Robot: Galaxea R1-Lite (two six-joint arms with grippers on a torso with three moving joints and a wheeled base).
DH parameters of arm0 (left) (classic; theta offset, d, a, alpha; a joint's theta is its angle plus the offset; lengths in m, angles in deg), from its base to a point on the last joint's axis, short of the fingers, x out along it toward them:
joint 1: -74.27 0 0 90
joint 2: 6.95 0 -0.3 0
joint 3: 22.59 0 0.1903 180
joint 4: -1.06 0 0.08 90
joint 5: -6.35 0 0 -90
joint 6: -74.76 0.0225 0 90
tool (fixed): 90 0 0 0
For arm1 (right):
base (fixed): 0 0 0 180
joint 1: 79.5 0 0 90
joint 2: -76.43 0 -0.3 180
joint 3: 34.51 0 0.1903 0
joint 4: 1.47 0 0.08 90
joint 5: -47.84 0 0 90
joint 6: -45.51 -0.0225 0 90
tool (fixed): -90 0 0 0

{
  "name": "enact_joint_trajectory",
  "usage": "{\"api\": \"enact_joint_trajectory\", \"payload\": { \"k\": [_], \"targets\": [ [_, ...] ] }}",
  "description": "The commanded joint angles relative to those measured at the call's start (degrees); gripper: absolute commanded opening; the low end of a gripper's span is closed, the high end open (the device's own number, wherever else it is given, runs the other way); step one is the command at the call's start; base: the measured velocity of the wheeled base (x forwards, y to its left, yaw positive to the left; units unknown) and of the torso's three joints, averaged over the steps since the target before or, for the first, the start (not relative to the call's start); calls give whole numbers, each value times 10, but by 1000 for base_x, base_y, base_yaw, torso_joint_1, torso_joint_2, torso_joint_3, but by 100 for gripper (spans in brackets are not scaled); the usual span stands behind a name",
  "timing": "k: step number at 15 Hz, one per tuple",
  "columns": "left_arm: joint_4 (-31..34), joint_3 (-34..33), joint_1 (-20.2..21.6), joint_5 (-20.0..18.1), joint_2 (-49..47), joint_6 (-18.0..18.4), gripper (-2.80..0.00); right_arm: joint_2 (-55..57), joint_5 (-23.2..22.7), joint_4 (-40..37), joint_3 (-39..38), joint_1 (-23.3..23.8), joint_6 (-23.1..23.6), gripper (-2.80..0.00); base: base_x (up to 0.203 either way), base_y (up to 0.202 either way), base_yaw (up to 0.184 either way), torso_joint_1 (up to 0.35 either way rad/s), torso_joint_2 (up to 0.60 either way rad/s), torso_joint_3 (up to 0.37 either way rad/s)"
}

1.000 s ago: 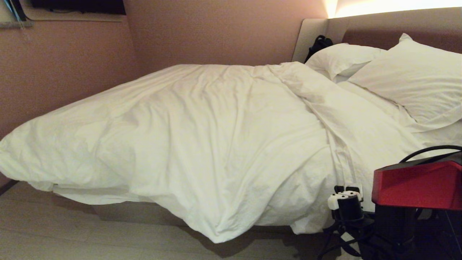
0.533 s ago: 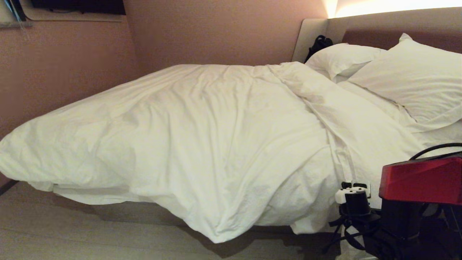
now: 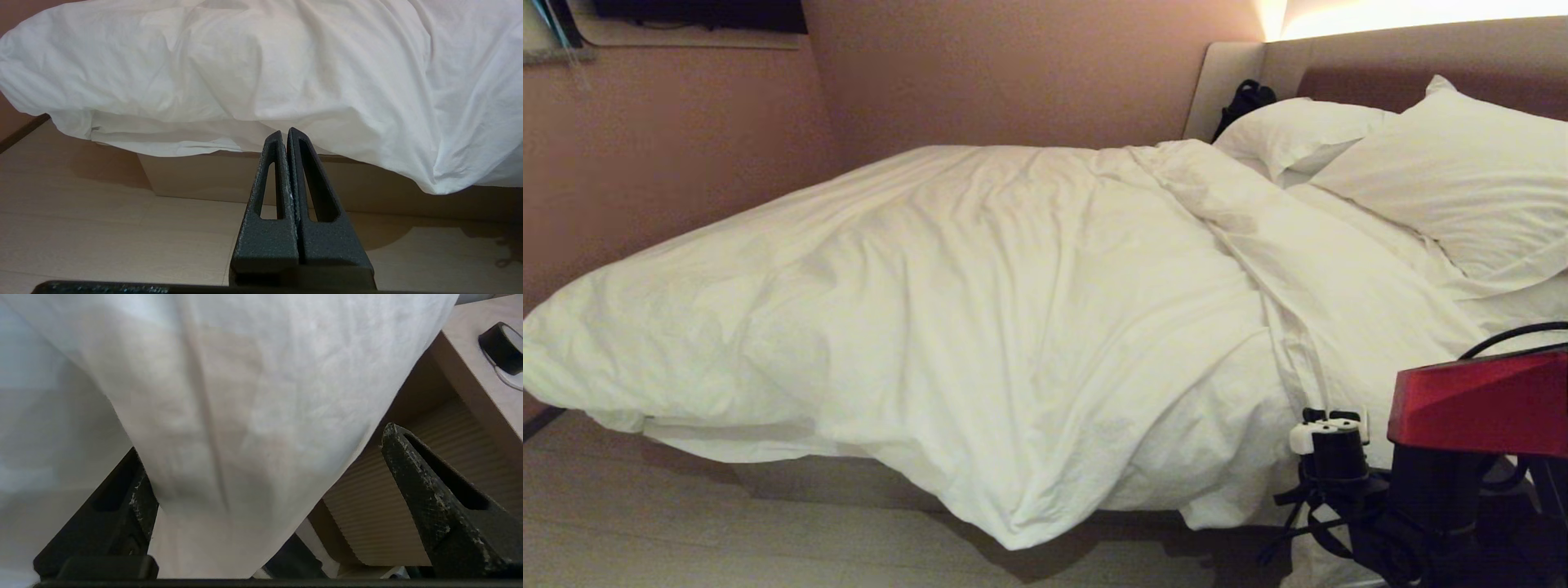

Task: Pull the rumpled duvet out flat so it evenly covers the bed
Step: Flatten the corners of the folded blanket

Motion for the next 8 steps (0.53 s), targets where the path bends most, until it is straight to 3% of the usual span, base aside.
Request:
{"api": "enact_joint_trajectory", "payload": {
  "k": [1, 6, 7, 8],
  "targets": [
    [0, 0, 0, 0, 0, 0, -280, 1, 2, 4, 0, 5, 2, 0, 0, 0, 0, 0, 0, 0],
    [-1, 0, 0, 0, 0, 0, -280, 5, 0, 5, -1, 5, 0, 0, 0, 0, 0, 0, 0, 0],
    [0, 0, 0, 0, 0, 0, -280, 4, 0, 8, -1, 5, 0, -280, 0, 0, 0, 0, 0, 0],
    [-1, 0, 0, 0, 0, 0, -280, 5, -1, 17, -1, 5, 2, -280, 0, 0, 0, 0, 0, 0]
  ]
}}
